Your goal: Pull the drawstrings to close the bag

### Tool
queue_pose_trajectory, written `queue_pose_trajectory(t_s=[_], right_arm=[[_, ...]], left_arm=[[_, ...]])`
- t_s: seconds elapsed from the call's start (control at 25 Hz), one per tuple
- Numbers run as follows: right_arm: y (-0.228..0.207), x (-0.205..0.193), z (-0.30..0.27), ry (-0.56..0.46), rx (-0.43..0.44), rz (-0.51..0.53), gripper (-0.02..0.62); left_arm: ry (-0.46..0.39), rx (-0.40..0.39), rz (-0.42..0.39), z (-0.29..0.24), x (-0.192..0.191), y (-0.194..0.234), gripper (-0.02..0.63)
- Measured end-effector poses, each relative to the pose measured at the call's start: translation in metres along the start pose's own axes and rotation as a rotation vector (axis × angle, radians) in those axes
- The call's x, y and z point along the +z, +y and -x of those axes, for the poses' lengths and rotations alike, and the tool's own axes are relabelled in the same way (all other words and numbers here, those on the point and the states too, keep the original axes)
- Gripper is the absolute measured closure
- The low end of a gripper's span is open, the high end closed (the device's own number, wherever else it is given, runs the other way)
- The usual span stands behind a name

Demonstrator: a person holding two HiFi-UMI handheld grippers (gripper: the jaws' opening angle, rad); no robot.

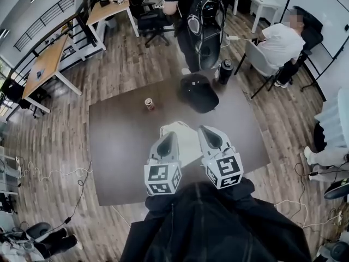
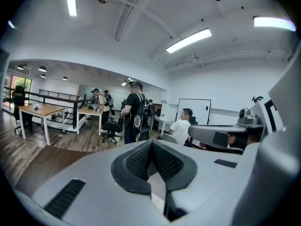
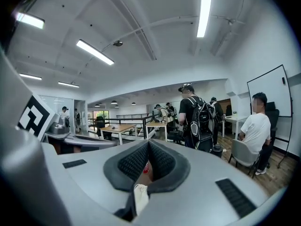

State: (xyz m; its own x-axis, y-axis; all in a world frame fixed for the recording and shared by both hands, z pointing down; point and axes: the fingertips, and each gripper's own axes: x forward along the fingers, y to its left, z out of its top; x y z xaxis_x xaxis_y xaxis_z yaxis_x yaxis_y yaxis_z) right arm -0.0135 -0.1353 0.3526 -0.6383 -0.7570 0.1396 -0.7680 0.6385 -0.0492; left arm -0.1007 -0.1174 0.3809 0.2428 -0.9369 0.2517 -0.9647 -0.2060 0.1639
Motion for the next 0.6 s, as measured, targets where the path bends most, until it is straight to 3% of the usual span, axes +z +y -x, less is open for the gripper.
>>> queue_pose_trajectory(t_s=[0.6], right_arm=[[-0.004, 0.007, -0.012, -0.011, 0.007, 0.024, 0.574]], left_arm=[[0.01, 0.004, -0.016, -0.013, 0.005, 0.007, 0.574]])
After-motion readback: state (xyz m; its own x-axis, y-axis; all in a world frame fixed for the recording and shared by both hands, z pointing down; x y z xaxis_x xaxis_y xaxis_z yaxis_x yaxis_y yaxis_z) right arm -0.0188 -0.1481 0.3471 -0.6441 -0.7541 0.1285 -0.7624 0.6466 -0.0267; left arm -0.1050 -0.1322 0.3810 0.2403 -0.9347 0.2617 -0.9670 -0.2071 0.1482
